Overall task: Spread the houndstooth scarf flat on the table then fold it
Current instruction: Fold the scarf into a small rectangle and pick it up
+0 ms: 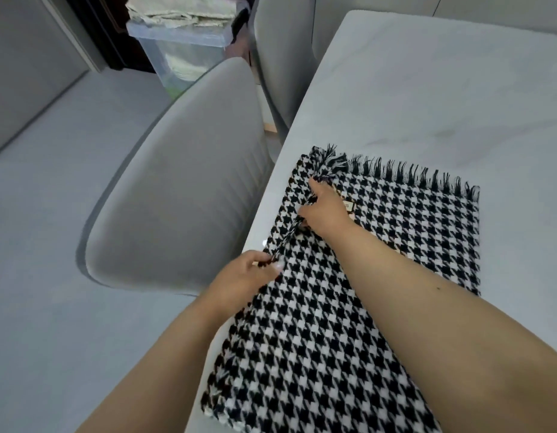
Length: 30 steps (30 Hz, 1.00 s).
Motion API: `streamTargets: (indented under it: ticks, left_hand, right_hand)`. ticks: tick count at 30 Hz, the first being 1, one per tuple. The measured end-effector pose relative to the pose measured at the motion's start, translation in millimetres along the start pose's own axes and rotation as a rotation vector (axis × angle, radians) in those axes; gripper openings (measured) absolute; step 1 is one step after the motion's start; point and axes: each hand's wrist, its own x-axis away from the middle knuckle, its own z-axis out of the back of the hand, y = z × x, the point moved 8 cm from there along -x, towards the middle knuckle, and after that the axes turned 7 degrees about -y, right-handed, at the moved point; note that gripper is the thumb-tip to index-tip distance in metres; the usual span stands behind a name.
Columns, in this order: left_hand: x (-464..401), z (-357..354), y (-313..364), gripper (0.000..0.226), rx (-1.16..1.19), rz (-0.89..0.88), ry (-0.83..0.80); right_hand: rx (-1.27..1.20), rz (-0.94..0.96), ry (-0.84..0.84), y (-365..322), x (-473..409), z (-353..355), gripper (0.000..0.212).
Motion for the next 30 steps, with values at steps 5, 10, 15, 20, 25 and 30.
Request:
streamTargets:
  ticks: [5,10,15,20,25,30]
  left_hand:
    - [23,1,-21,0.064,0.003,-0.112,0.092]
    - [46,-13,-26,0.089,-0.066,-0.133,-0.016]
    - [65,-10,-26,0.054,-0.102,-0.161,0.064]
    - [79,-23,-46,0.067,-0.309,-0.053,-0.024]
    - [88,-11,-49,0.058,-0.448,-0.045,0.12]
    - [89,-21,-3,0.064,-0.782,-0.25,0.395]
  right_hand:
    - [0.045,0.056,0.036,-14,-1,-3,0.066]
    - [-0.04,0.079,-0.152,-1,20,-19,0.081]
    - [-0.022,0.141,-0.023,14,64,2,0.072]
    - [0.109,0.119,0.056,44,112,15,0.061]
    - [0.262,0.067,0.081,82,141,21,0.062]
    - [0.441,0.067,0.236,94,169,40,0.06]
